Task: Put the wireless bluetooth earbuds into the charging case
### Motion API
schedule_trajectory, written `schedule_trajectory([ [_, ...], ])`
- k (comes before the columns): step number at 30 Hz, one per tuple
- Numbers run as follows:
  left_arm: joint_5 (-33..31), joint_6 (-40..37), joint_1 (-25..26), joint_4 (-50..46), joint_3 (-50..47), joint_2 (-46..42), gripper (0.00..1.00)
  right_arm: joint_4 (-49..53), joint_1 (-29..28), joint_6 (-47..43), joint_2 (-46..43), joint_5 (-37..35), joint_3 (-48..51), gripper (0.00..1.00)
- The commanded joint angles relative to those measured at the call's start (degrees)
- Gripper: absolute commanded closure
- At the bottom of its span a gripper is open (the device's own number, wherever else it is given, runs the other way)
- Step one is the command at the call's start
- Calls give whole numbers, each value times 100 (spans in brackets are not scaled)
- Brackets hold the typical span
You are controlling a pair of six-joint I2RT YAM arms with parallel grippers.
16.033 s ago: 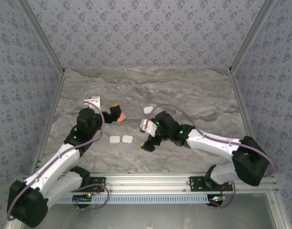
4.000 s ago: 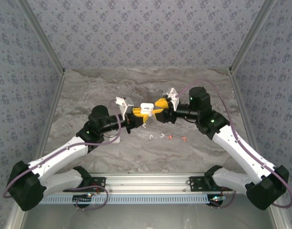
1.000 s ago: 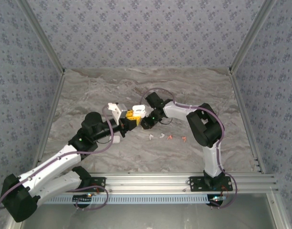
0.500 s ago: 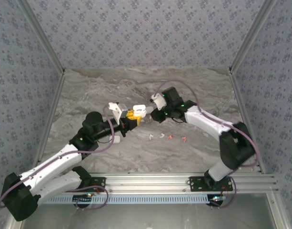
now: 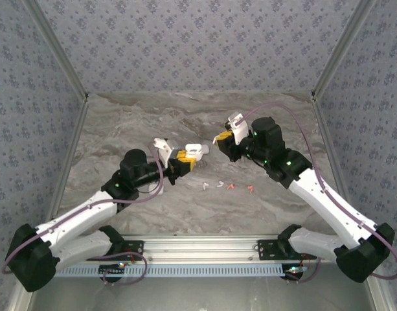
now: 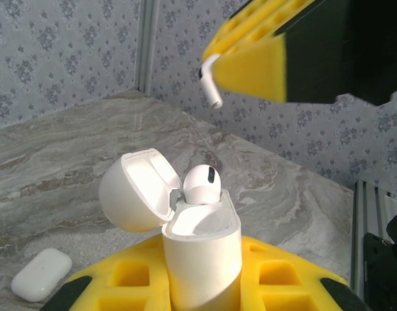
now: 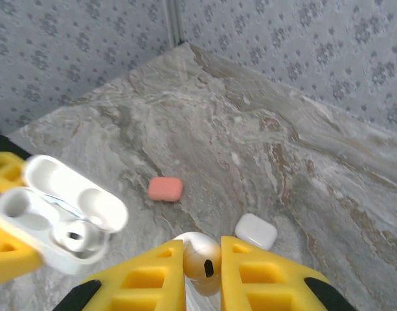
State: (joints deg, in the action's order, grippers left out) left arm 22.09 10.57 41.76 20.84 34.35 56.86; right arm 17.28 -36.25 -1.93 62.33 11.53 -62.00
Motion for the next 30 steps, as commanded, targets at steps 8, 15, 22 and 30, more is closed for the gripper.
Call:
schedule_trajectory([
  [8,204,11,34,303,318,88,100,-511,-716,-113,318,61,-265,82],
  [15,200,-28,34,260,323,84,100,-570,-988,-237,570,-19,-428,82],
  [22,208,-15,34,271,325,88,100,-584,-1081,-290,666,-67,-470,81],
  [30,195,-11,33,255,318,53,100,-370,-1122,-407,772,143,-542,81],
])
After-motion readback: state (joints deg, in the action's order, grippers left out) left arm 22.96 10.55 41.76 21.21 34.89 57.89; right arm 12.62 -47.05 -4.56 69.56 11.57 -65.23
